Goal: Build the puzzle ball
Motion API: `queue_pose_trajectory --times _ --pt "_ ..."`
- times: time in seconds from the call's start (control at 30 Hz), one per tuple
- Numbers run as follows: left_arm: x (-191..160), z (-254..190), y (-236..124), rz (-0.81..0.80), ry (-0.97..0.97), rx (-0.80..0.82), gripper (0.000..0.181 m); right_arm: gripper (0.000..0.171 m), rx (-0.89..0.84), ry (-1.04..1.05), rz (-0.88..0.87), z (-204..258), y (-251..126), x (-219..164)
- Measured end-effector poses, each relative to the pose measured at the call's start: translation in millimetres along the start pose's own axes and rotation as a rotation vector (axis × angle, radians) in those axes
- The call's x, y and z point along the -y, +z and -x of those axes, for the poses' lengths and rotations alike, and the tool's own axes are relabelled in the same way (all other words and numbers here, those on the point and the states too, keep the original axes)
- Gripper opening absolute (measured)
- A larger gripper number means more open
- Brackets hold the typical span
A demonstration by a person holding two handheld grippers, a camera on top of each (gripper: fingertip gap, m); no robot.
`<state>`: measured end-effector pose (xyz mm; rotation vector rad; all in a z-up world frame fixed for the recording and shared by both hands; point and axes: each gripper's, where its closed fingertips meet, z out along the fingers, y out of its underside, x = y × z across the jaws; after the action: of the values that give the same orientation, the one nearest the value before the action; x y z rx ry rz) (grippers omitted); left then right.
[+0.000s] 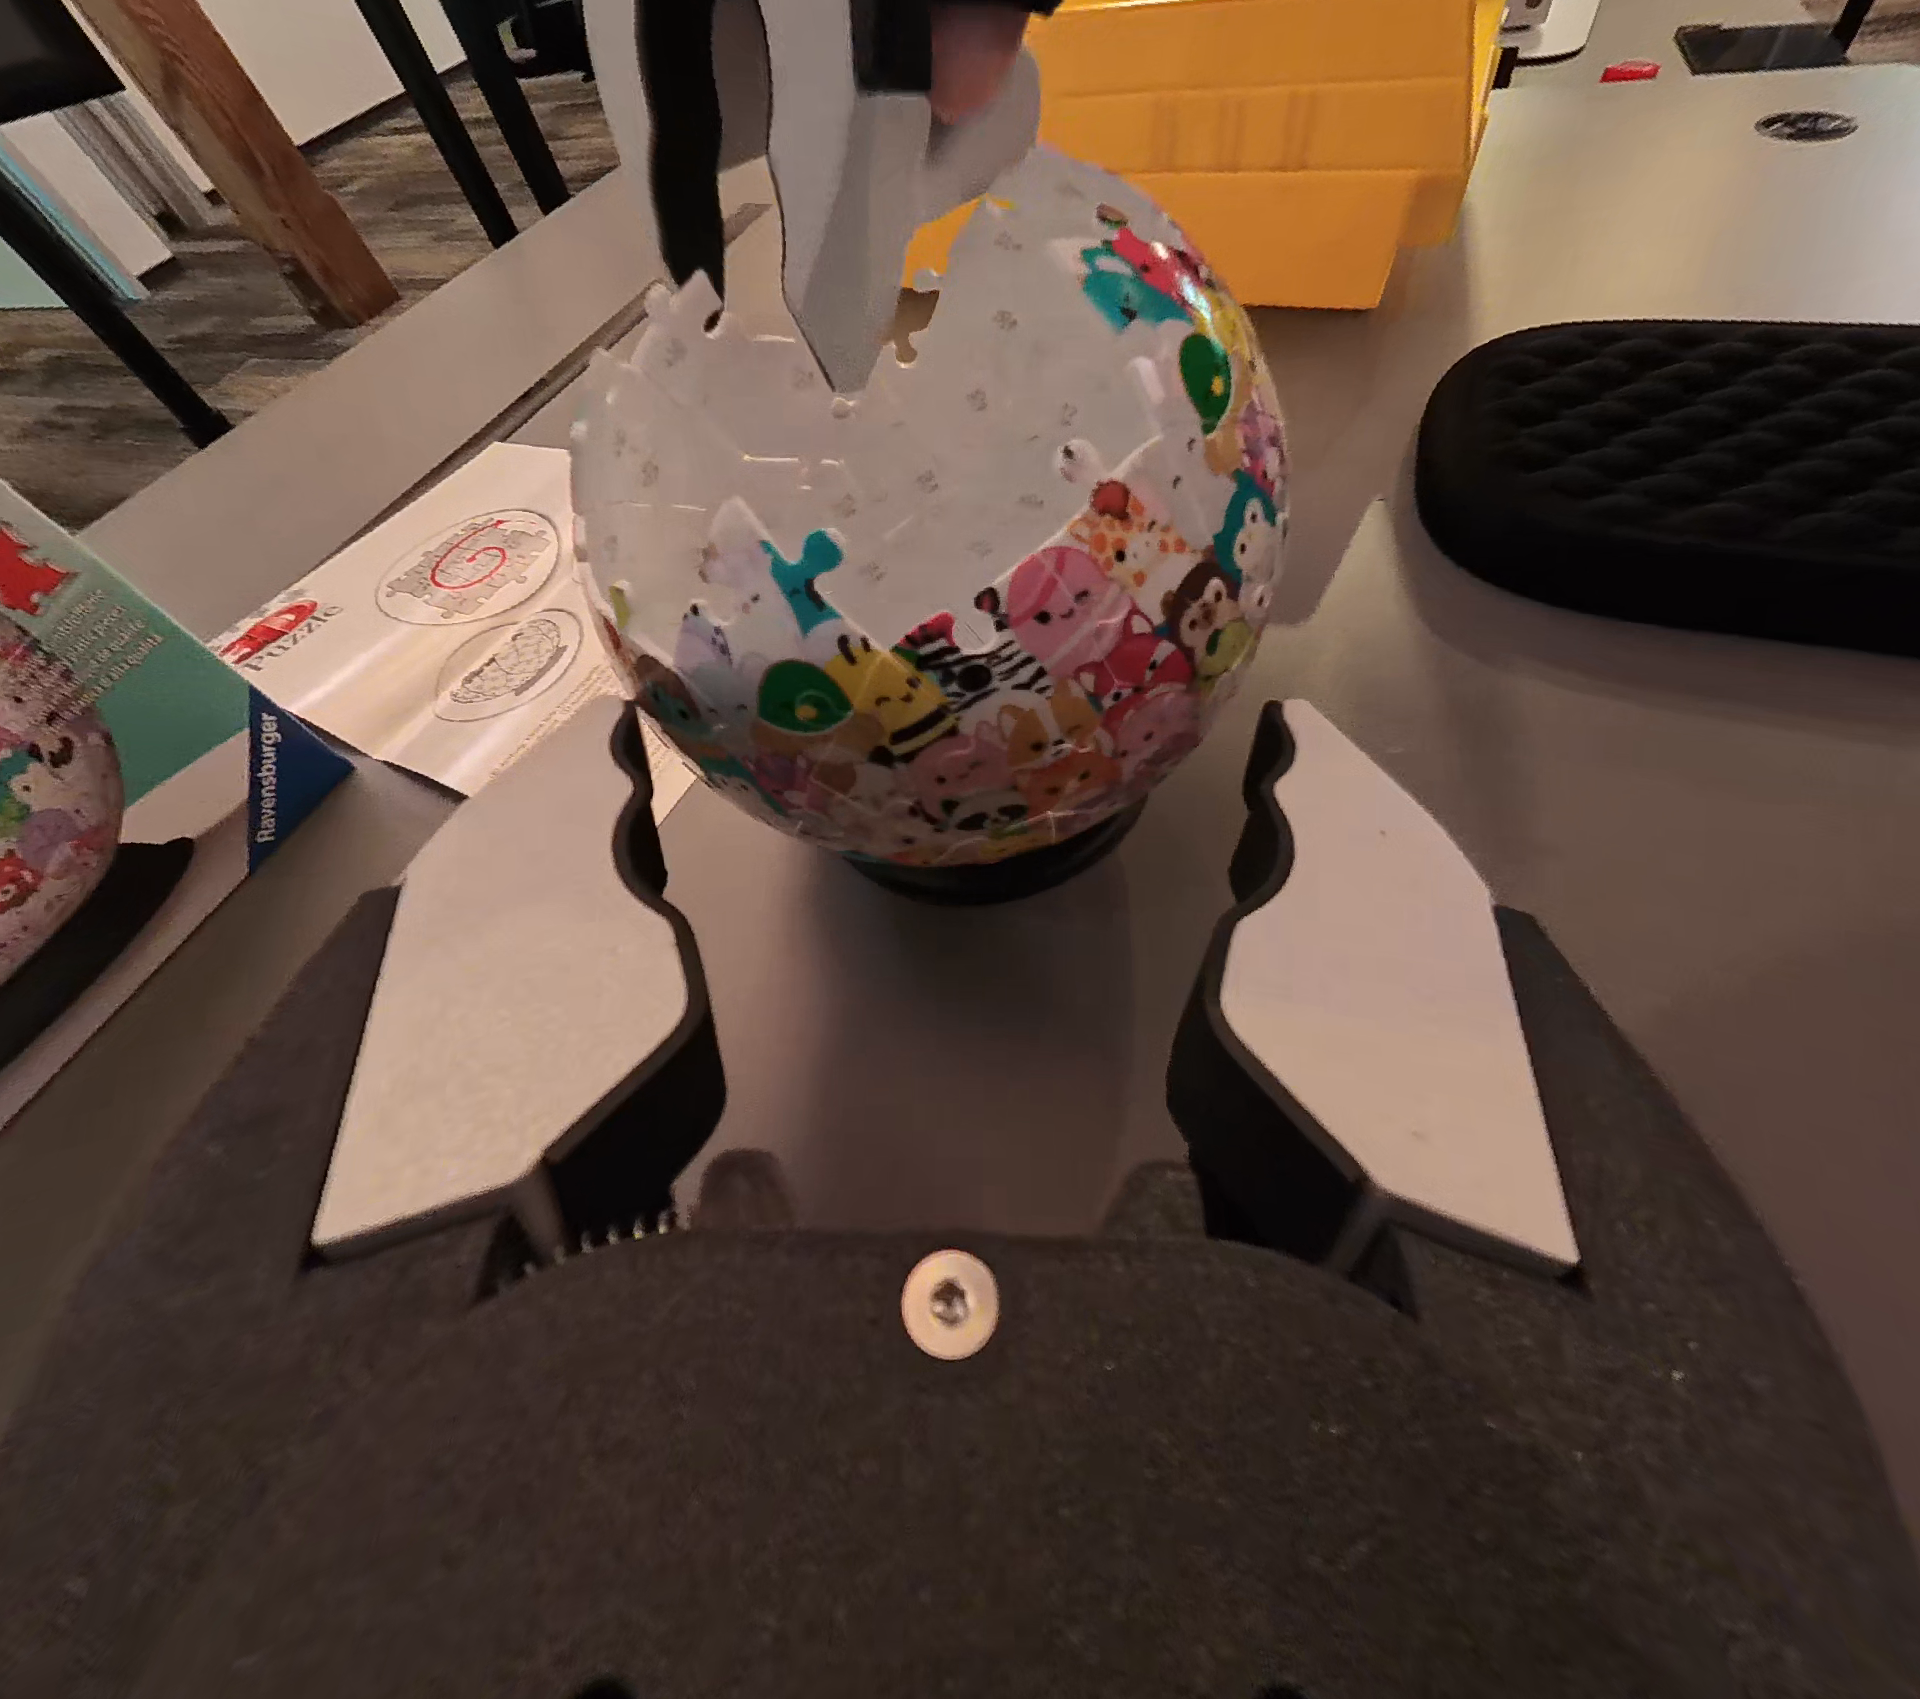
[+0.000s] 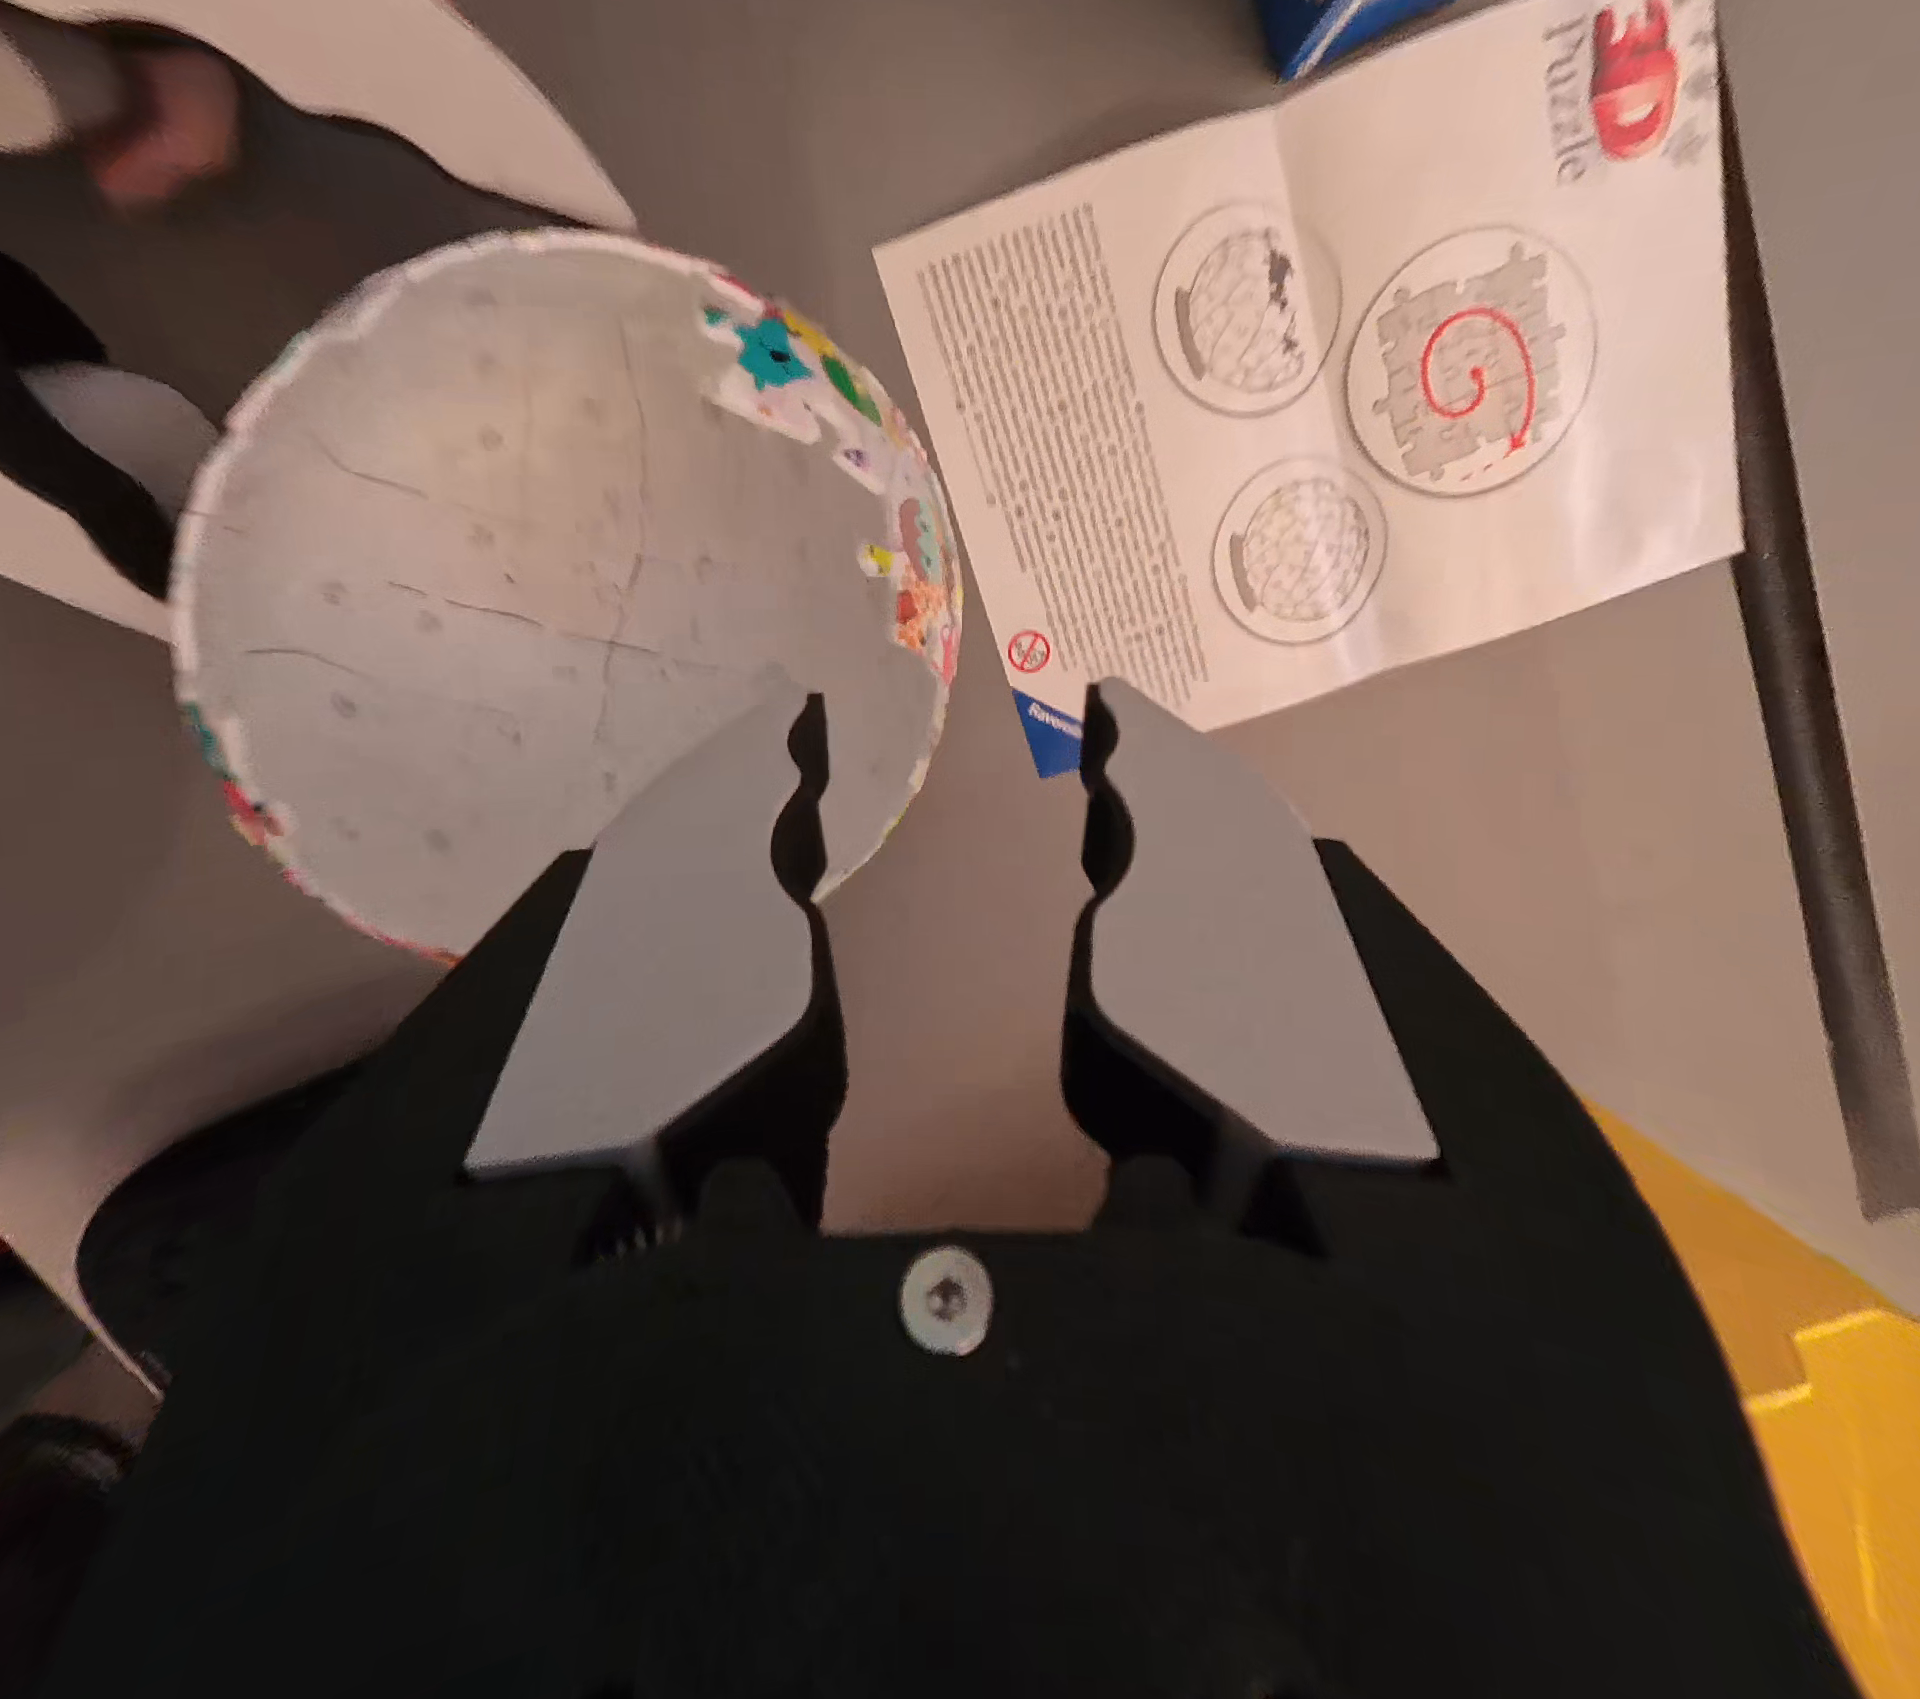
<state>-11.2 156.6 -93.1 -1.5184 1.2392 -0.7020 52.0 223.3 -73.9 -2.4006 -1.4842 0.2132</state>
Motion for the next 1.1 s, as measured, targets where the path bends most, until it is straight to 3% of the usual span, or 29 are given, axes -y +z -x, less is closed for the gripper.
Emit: queue_pose_trajectory --times 0.83,1.1 --pt "-1 2 3 0.016 0.013 0.043 0.104 0.029 0.003 0.102 0.243 -5 19 -10" --pt "-1 2 3 0.02 0.011 0.049 0.104 0.034 -0.004 0.211 0.28 -6 18 -12"
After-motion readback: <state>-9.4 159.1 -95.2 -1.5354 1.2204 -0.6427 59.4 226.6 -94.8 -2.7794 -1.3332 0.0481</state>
